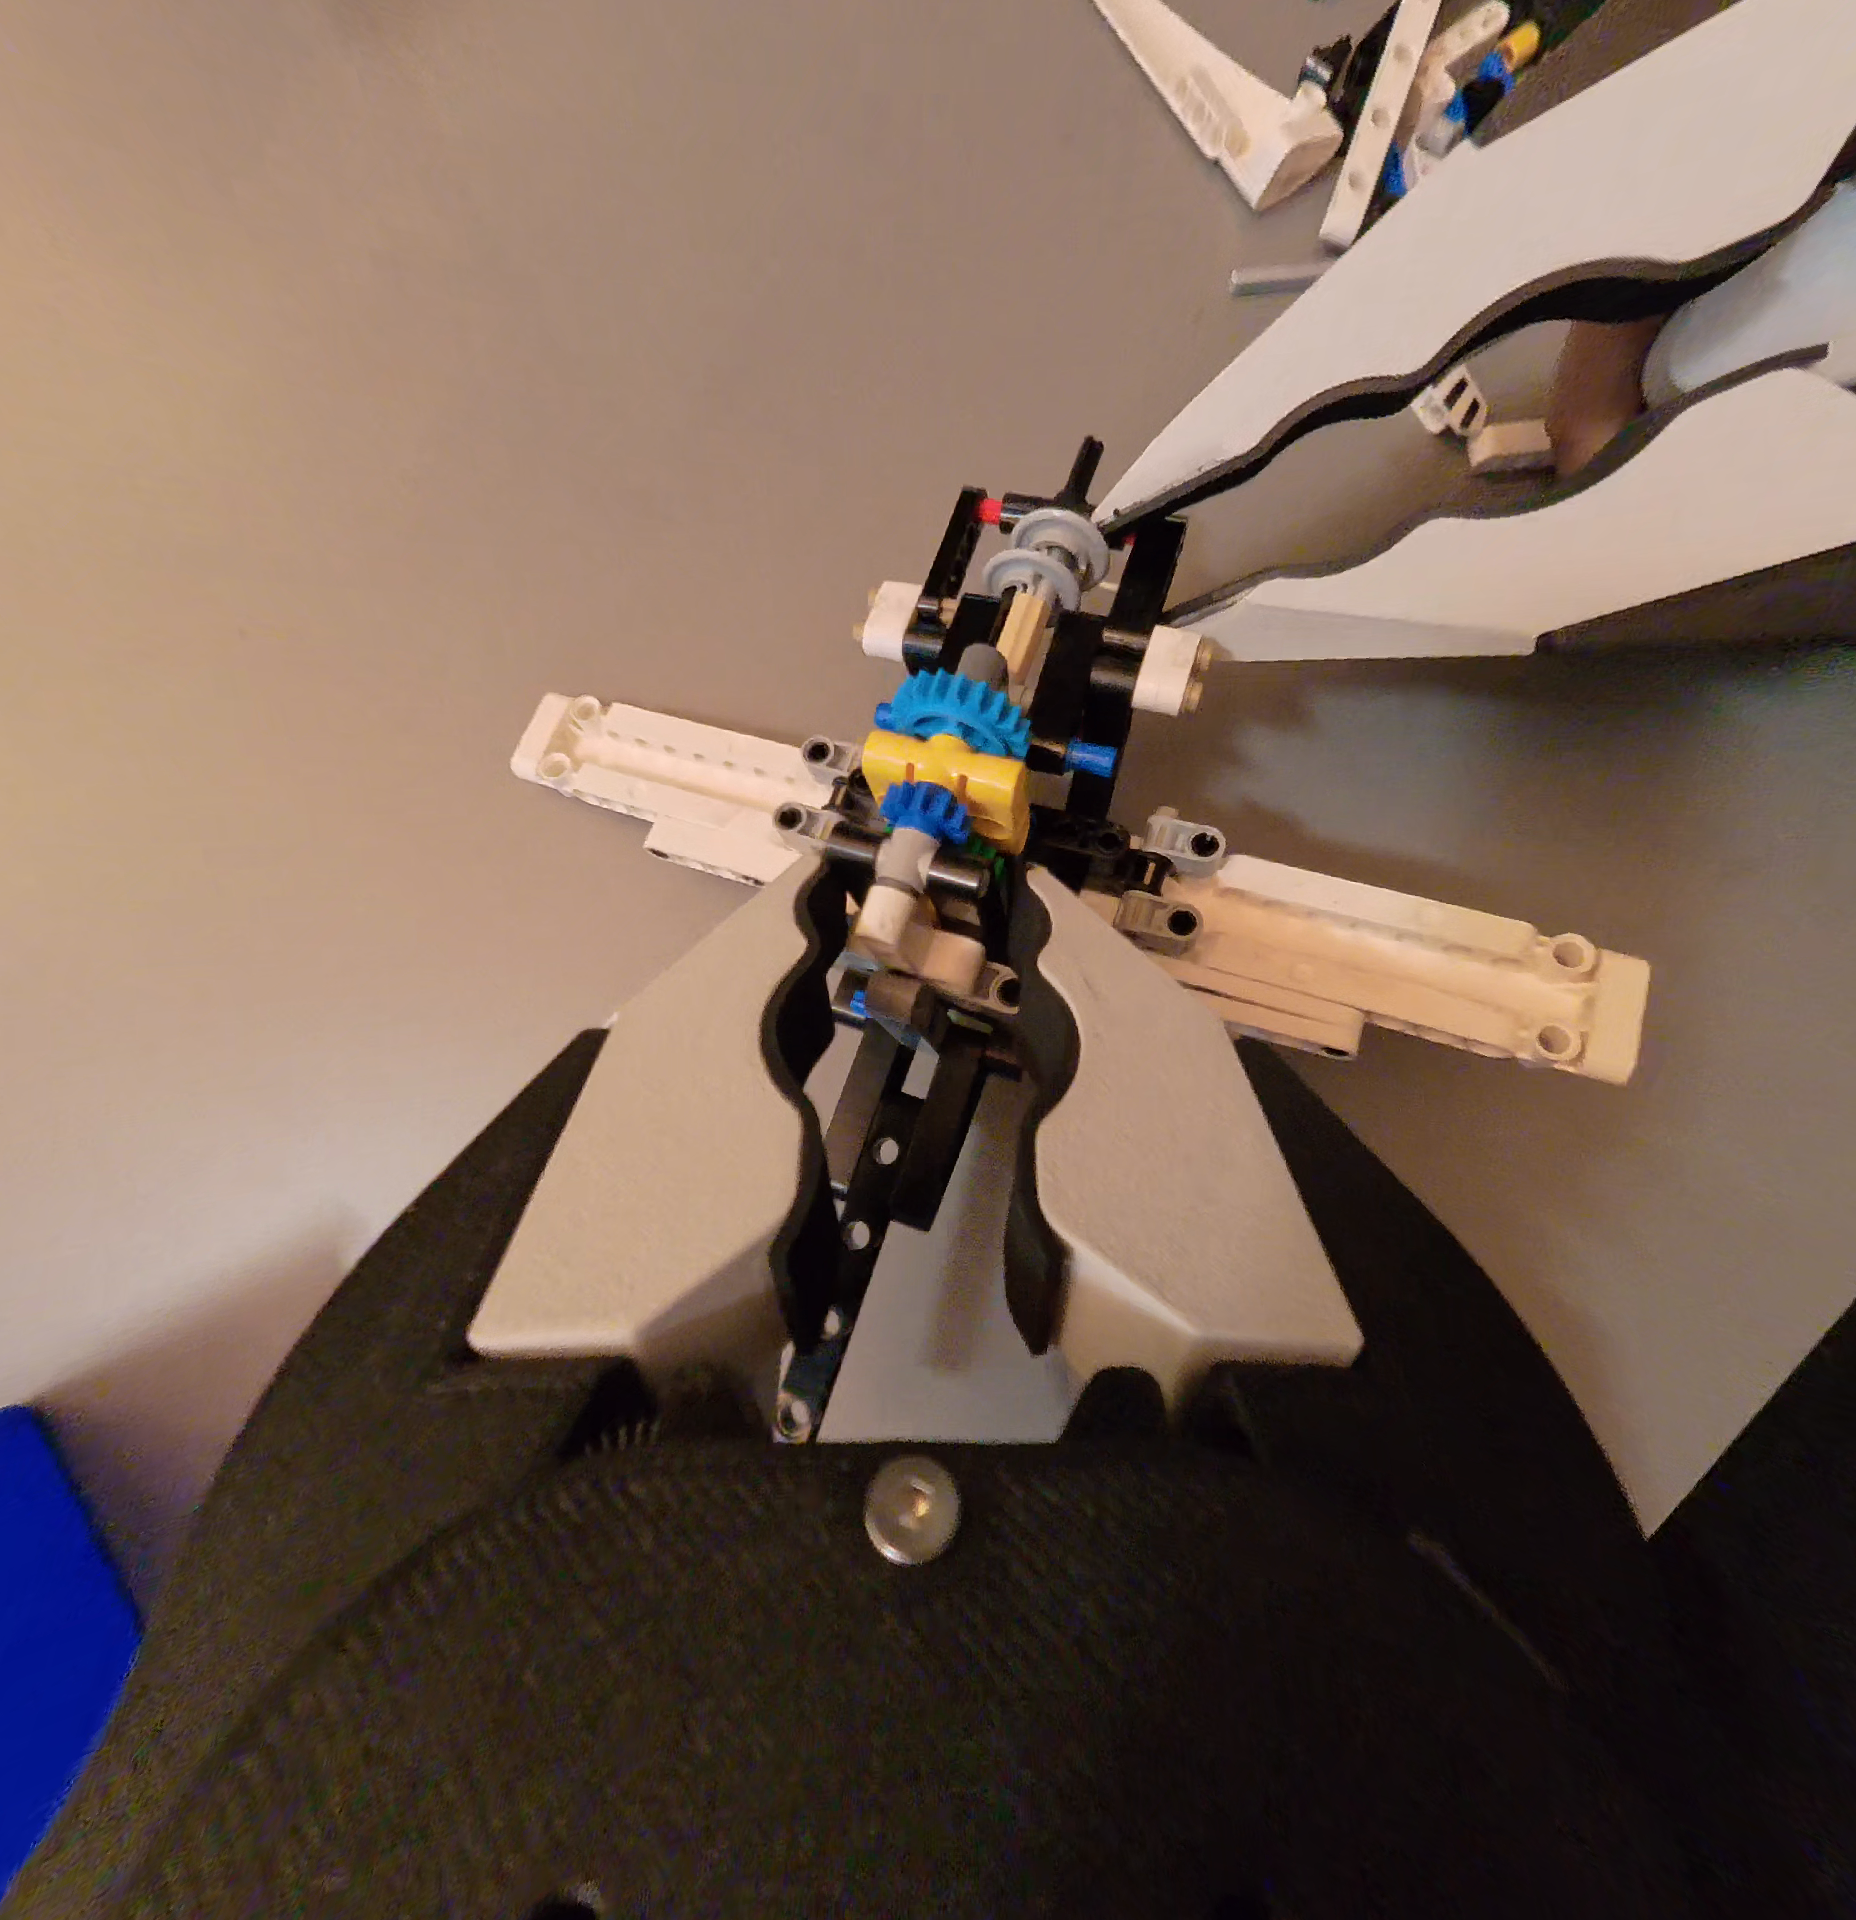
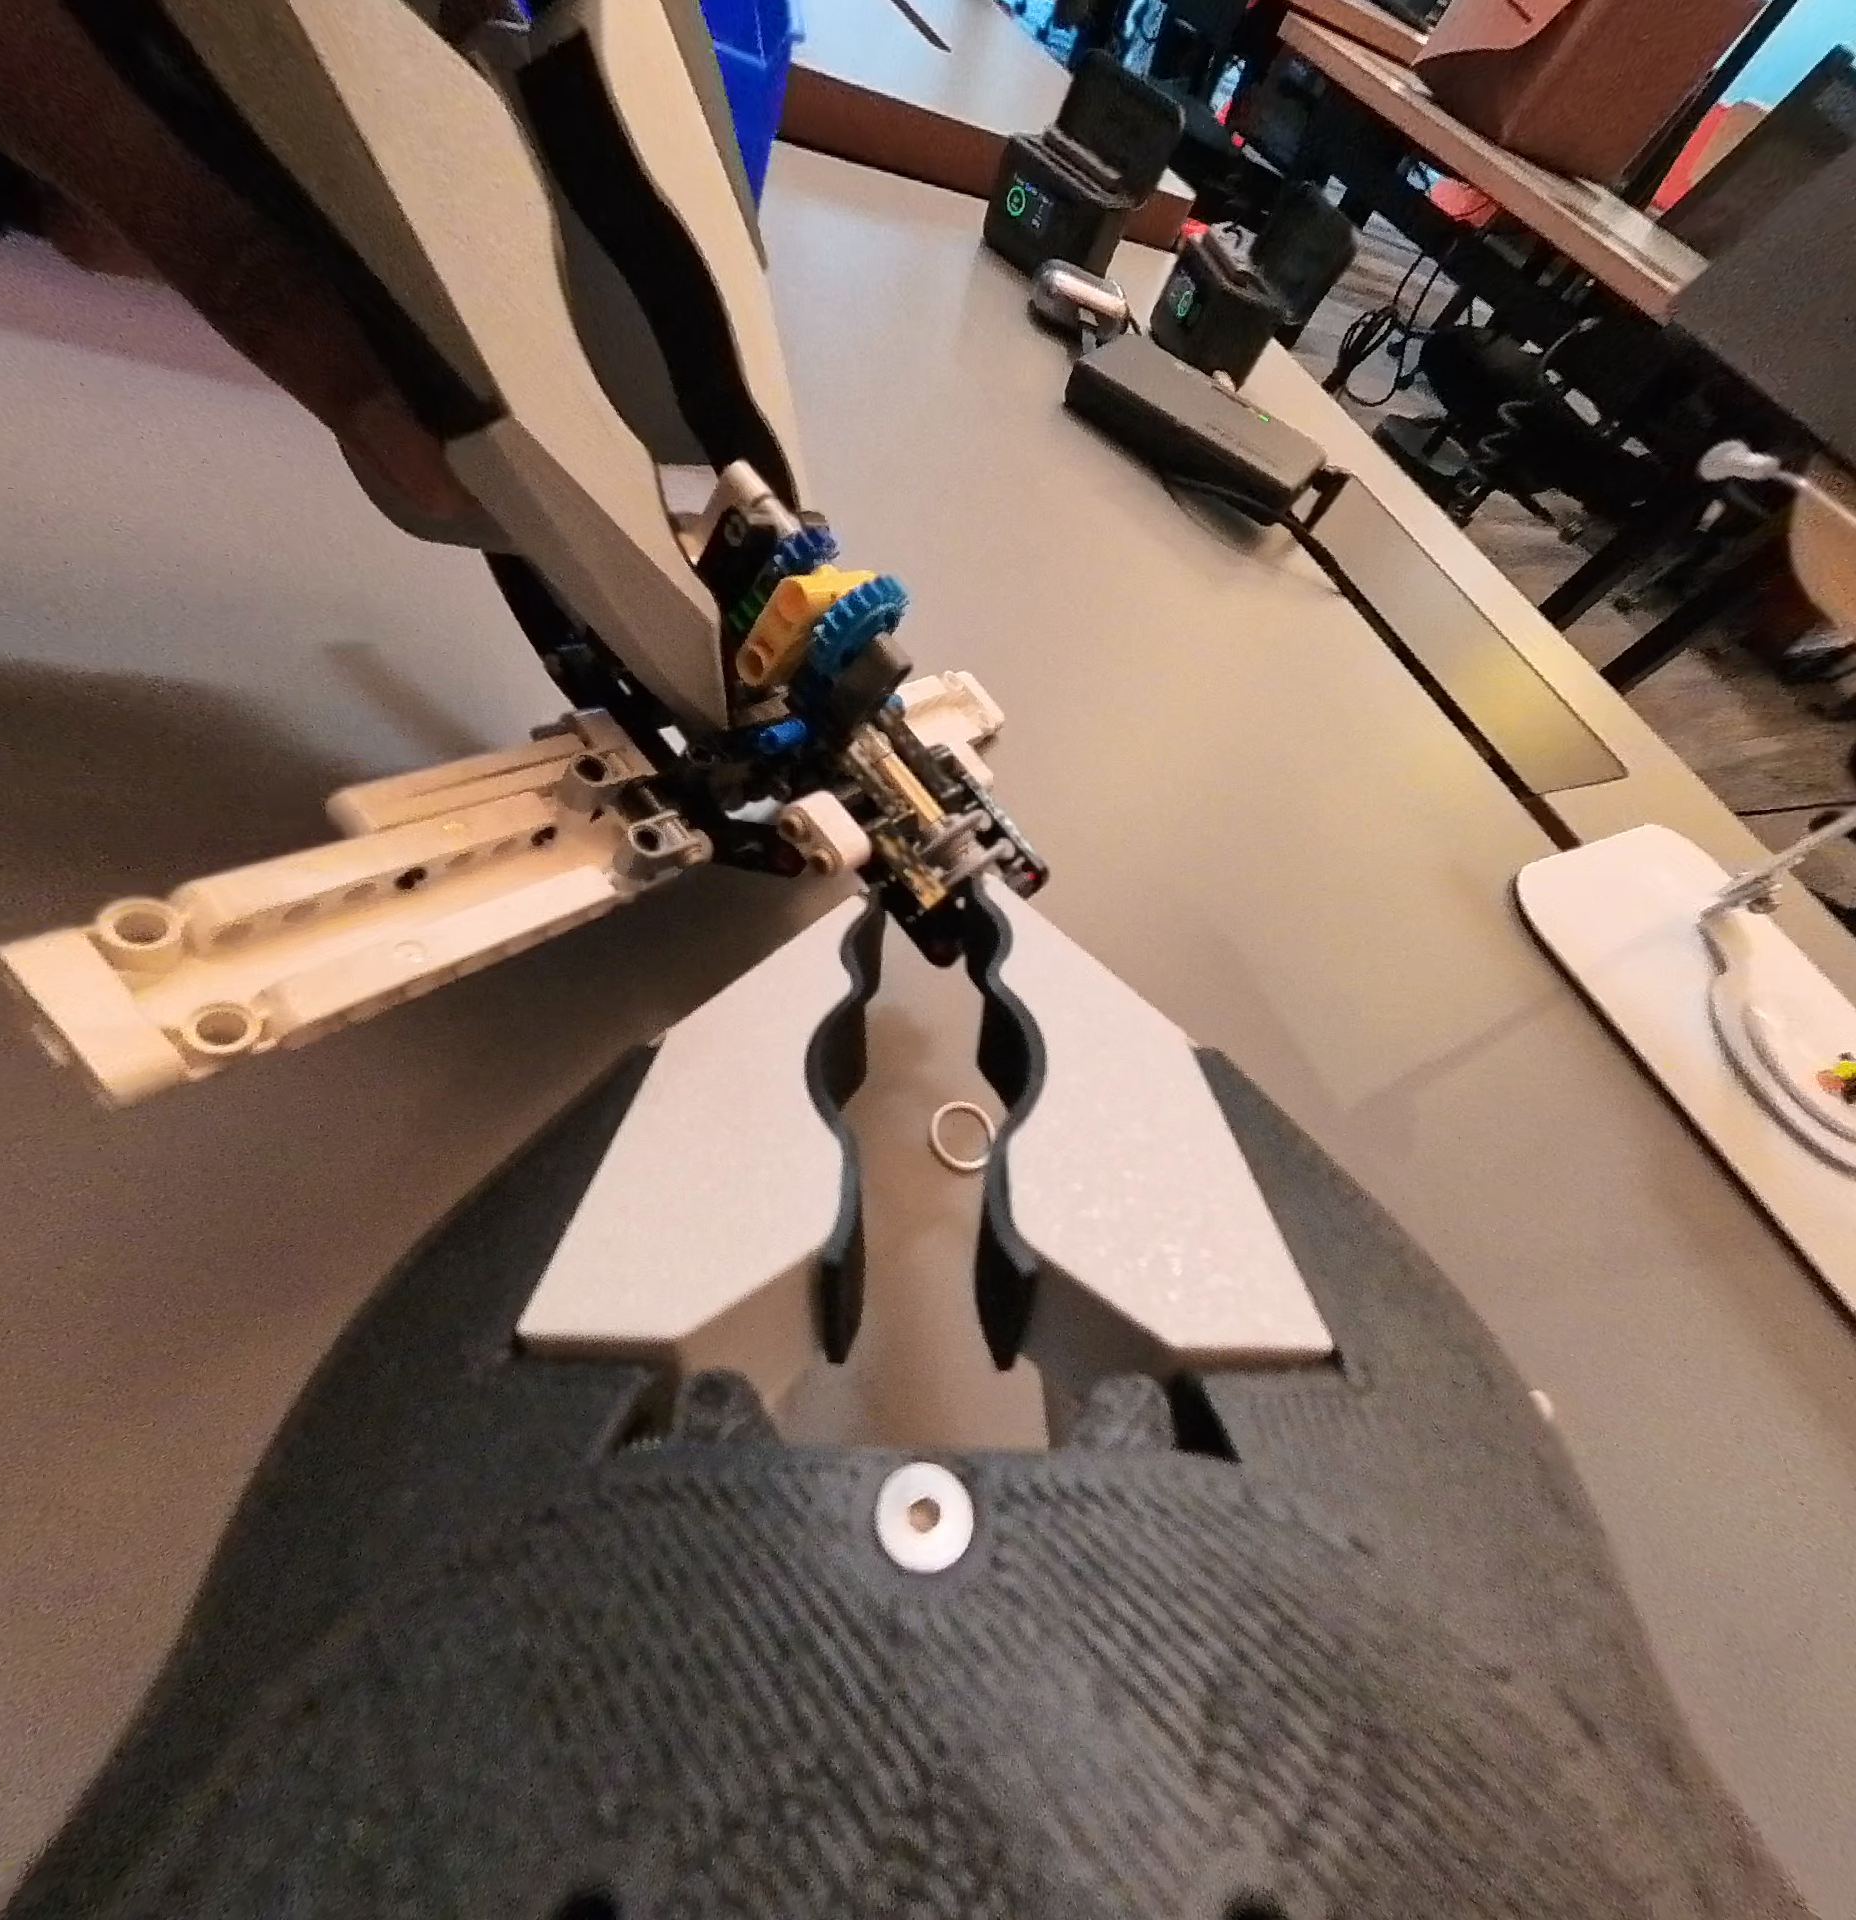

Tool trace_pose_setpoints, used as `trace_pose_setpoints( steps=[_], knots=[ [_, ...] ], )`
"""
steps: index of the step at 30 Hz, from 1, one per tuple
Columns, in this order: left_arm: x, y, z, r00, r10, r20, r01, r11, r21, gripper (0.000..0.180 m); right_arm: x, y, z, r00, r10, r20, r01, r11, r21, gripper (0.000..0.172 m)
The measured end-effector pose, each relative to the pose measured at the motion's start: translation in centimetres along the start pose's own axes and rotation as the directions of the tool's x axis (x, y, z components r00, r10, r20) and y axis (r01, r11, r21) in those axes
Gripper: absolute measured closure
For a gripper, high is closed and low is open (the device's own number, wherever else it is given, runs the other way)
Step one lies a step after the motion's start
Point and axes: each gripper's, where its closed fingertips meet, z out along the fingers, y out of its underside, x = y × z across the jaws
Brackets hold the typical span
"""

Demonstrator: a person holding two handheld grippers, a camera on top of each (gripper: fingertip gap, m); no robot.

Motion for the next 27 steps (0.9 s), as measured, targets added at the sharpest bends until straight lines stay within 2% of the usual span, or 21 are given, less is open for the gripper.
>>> trace_pose_setpoints(
  steps=[5, 10, 14, 17, 20, 22, 24, 27],
  knots=[
    [-0.1, -0.1, 0.3, 1.0, 0.003, 0.008, -0.004, 0.999, 0.035, 0.151, -0.2, 0.6, 0.3, 1.0, -0.029, -0.012, 0.028, 0.999, -0.024, 0.157],
    [-0.2, 0.1, 1.0, 0.999, 0.024, 0.027, -0.025, 0.999, 0.048, 0.151, -0.1, 1.0, 0.1, 1.0, 0.019, 0.003, -0.019, 0.999, -0.049, 0.153],
    [-0.9, 1.3, 1.7, 0.998, 0.034, 0.053, -0.034, 0.999, -0.004, 0.152, 0.8, 1.3, -0.5, 0.993, 0.114, -0.011, -0.115, 0.992, -0.044, 0.143],
    [-0.8, 1.3, 1.5, 0.999, 0.026, 0.027, -0.026, 1.0, 0.011, 0.152, 1.2, 1.3, -1.0, 0.97, 0.241, 0.017, -0.24, 0.97, -0.03, 0.139],
    [-0.6, 1.5, 1.3, 1.0, 0.011, 0.005, -0.011, 1.0, 0.013, 0.152, 0.3, 1.1, -1.1, 0.89, 0.445, 0.104, -0.442, 0.896, -0.046, 0.136],
    [-0.4, 1.7, 1.1, 1.0, 0.01, 0.004, -0.01, 1.0, 0.017, 0.152, -0.6, 1.3, -1.0, 0.783, 0.602, 0.157, -0.595, 0.798, -0.095, 0.135],
    [-0.4, 2.0, 0.8, 1.0, 0.002, 0.019, -0.003, 1.0, 0.024, 0.151, -1.2, 1.4, -1.1, 0.697, 0.688, 0.202, -0.678, 0.724, -0.124, 0.138],
    [-0.5, 2.2, -0.1, 0.999, -0.039, 0.037, 0.038, 0.998, 0.051, 0.149, -1.2, 2.1, -0.9, 0.697, 0.693, 0.184, -0.675, 0.721, -0.157, 0.14]
  ],
)
